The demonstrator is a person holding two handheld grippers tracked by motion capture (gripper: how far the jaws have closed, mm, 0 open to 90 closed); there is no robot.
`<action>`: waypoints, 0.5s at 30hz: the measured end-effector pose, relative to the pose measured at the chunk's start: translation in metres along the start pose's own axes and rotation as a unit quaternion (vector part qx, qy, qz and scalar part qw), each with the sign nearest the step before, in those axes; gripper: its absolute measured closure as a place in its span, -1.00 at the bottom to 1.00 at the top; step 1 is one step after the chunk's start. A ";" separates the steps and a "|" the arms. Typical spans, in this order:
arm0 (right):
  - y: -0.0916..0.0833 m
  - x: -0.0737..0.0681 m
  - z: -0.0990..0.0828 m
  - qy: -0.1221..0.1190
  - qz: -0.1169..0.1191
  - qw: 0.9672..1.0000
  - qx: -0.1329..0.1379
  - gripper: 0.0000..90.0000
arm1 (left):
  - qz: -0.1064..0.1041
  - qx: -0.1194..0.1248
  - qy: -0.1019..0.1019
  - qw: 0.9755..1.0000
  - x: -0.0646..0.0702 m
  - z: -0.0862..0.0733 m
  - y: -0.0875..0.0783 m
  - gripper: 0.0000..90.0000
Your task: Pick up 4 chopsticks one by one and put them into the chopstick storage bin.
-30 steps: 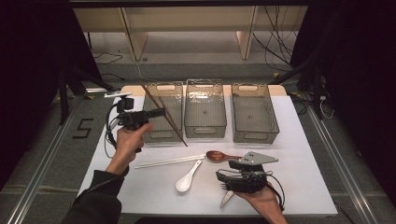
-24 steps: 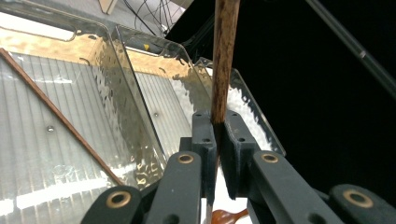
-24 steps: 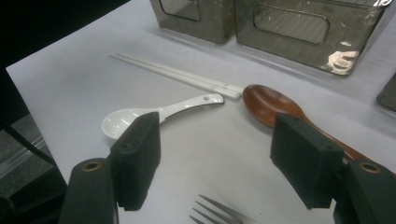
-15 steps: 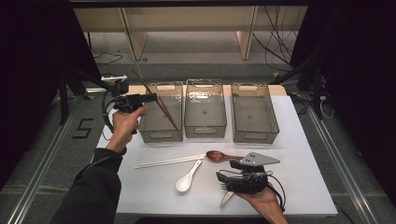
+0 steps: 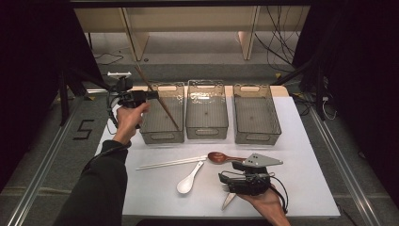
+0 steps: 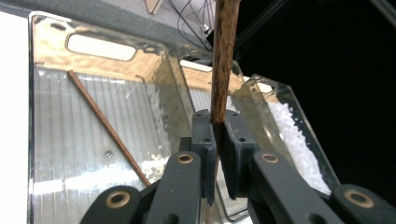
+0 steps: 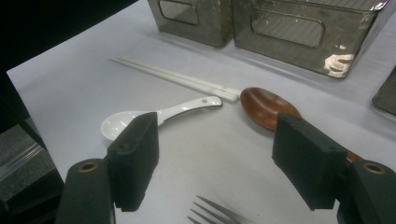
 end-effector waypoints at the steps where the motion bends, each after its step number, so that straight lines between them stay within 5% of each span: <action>1: 0.000 0.000 0.000 0.001 0.000 1.000 0.000 -0.28 | 0.002 -0.002 -0.002 1.000 -0.001 -0.002 0.003 0.87; 6: -0.001 0.001 0.000 -0.002 -0.001 1.000 0.000 -0.28 | -0.002 -0.018 -0.009 1.000 -0.003 -0.012 0.014 0.86; 15: -0.001 0.001 0.000 -0.002 0.001 1.000 0.003 -0.28 | 0.013 -0.038 0.010 0.999 -0.002 -0.027 0.027 0.86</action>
Point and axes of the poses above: each handheld gripper's, and its own axes: y roughly forward along the jaws, z roughly out of its top, x roughly to its right, the point moved 10 cm from there along y, roughly forward along the jaws, and after that the axes turned 13 degrees about z, right-handed, at the moved point
